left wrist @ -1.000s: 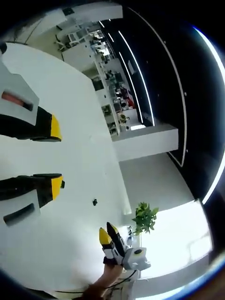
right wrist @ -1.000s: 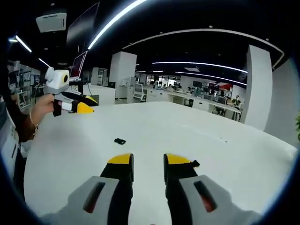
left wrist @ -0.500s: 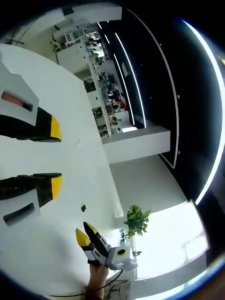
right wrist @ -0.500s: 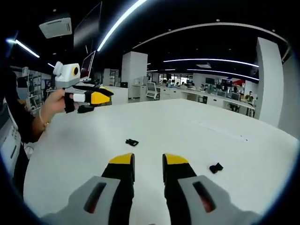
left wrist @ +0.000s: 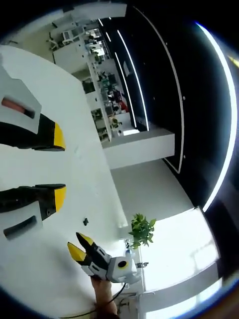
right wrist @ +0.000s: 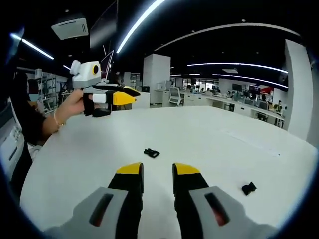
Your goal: Snap the two parts of the plastic buckle together until the buckle closes and remains connected.
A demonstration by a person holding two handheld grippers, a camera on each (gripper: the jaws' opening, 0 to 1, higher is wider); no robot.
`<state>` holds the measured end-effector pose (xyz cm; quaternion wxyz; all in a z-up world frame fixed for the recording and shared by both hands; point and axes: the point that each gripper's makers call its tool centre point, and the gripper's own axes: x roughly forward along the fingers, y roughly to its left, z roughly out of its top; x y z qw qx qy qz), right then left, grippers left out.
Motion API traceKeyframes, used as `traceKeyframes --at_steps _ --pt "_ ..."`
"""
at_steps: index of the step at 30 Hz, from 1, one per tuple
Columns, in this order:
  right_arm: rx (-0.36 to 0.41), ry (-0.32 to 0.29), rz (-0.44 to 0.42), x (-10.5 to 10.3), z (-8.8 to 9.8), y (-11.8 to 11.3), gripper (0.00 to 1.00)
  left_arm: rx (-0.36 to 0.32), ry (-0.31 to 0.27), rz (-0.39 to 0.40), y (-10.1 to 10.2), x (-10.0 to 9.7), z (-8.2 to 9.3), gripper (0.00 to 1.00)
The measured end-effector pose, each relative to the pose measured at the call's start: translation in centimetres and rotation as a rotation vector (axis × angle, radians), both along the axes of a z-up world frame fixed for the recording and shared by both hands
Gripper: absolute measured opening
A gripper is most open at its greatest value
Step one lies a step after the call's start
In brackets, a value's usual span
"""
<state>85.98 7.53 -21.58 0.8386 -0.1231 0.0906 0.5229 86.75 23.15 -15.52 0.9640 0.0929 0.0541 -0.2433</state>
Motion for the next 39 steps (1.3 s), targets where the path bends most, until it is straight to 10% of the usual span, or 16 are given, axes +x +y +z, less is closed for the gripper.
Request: traceKeyframes --at_steps 39 --pt "-0.045 0.138 0.211 2.6 -3.4 7.7 0.19 -0.010 0.027 -0.092 -0.1 -0.2 -2.5 0.27"
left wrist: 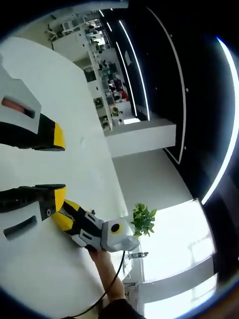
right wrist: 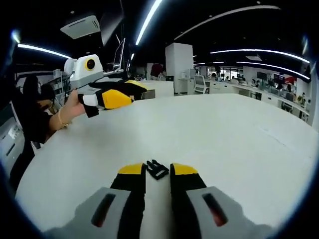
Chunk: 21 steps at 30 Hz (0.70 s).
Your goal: Snap the two parts of the plastic buckle together until the buckle closes and remains connected.
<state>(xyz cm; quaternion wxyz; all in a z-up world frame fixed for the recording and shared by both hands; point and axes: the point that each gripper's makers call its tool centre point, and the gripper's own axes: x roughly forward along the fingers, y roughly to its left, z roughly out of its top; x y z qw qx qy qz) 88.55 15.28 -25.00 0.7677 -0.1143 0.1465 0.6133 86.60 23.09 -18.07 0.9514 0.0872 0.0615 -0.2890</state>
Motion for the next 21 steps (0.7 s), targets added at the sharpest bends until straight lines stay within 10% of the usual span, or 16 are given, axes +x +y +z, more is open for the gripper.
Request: traceKeyframes --at_steps 21 --pt "0.001 0.017 -0.099 -0.1 0.0 -2.4 0.14 0.009 0.001 -0.006 -0.2 -0.1 -0.3 0.27"
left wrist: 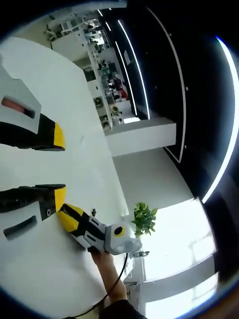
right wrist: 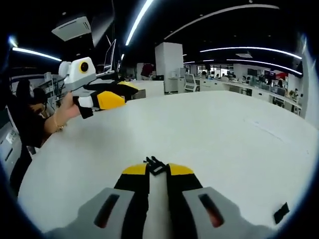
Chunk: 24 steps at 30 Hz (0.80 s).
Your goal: Snap the two parts of the plastic buckle together until the buckle closes and remains connected.
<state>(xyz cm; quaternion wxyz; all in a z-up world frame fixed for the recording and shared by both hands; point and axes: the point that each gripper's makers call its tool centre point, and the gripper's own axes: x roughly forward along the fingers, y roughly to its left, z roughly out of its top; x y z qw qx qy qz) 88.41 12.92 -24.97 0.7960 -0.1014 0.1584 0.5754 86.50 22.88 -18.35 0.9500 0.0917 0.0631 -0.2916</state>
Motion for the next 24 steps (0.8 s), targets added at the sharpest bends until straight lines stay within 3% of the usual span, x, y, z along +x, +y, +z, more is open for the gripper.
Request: traceKeyframes --at_steps 5,7,10,16,24 --pt "-0.009 -0.008 0.022 -1.6 0.1 -0.2 0.16 0.000 0.001 -0.005 -0.1 -0.1 0.0 0.26" --pt "0.000 -0.025 0.011 -1.1 0.5 -0.1 0.16 0.000 0.003 -0.008 -0.2 -0.1 -0.1 0.26" --pt "0.037 0.001 -0.006 -0.3 0.8 0.5 0.17 0.004 0.006 -0.010 -0.2 -0.2 -0.2 0.27" --pt "-0.005 -0.005 0.027 0.0 -0.2 1.3 0.21 0.003 0.009 -0.006 0.0 -0.3 -0.2 0.26" --pt "0.002 0.043 0.021 -1.2 -0.2 0.7 0.20 -0.007 0.008 -0.012 -0.1 -0.4 0.0 0.26"
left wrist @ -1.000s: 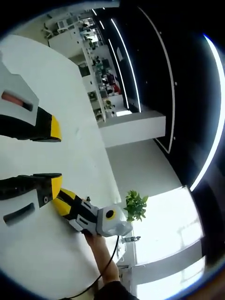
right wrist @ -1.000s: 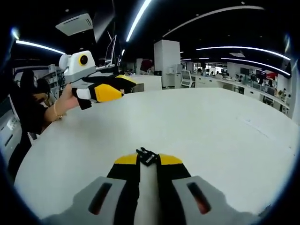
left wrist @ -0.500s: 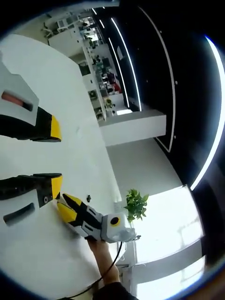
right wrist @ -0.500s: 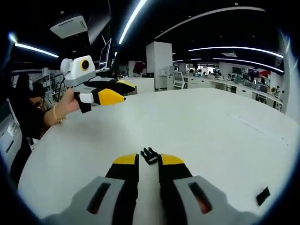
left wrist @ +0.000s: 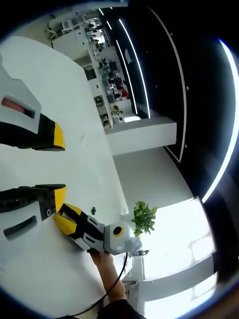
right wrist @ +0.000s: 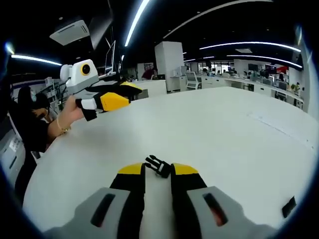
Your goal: Snap the two parts of the plastic buckle together until the buckle closes and remains connected.
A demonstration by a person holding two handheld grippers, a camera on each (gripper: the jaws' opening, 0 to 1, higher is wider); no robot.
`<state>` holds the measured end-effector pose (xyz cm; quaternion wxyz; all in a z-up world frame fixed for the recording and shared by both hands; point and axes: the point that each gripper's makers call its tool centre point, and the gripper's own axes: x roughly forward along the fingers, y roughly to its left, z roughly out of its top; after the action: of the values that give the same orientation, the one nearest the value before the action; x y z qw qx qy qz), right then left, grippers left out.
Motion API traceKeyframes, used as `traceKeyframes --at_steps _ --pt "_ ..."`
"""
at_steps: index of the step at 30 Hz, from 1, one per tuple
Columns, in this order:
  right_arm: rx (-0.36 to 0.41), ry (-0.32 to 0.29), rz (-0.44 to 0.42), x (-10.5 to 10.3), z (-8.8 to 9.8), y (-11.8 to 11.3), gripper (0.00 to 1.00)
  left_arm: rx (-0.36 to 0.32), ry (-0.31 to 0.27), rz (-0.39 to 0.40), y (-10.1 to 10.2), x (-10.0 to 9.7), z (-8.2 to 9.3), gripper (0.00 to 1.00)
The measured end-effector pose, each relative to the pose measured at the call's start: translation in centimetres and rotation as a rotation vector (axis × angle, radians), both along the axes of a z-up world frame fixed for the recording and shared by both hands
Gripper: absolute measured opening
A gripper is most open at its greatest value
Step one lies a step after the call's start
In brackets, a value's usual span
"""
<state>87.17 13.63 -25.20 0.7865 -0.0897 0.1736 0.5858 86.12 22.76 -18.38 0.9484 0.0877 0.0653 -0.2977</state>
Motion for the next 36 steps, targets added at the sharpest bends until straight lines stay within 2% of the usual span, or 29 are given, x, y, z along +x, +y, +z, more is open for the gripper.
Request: traceKeyframes --at_steps 5,10,15,20,23,28,36 --pt "-0.012 -0.005 0.009 -1.2 0.1 0.0 0.21 -0.007 0.006 -0.005 -0.1 -0.1 0.0 0.26" --pt "-0.086 -0.114 -0.004 -1.3 0.0 -0.5 0.23 -0.008 0.004 -0.006 -0.2 -0.1 0.0 0.26" --pt "-0.115 -0.136 -0.003 -1.6 0.1 -0.8 0.23 -0.008 0.004 -0.006 -0.3 -0.1 0.1 0.26" --pt "-0.114 -0.136 -0.053 -0.6 0.2 -1.4 0.21 -0.010 0.003 -0.007 -0.3 -0.1 0.1 0.26" --pt "-0.102 -0.126 -0.053 -0.7 0.1 -1.4 0.20 -0.009 0.002 -0.006 -0.3 -0.1 0.1 0.26" --pt "-0.072 -0.099 -0.086 -0.2 -0.2 -0.6 0.20 -0.011 0.005 -0.005 -0.3 -0.1 0.1 0.26" --pt "-0.053 -0.091 -0.114 0.6 -0.3 -0.1 0.20 -0.011 0.008 -0.003 -0.3 -0.1 -0.1 0.26"
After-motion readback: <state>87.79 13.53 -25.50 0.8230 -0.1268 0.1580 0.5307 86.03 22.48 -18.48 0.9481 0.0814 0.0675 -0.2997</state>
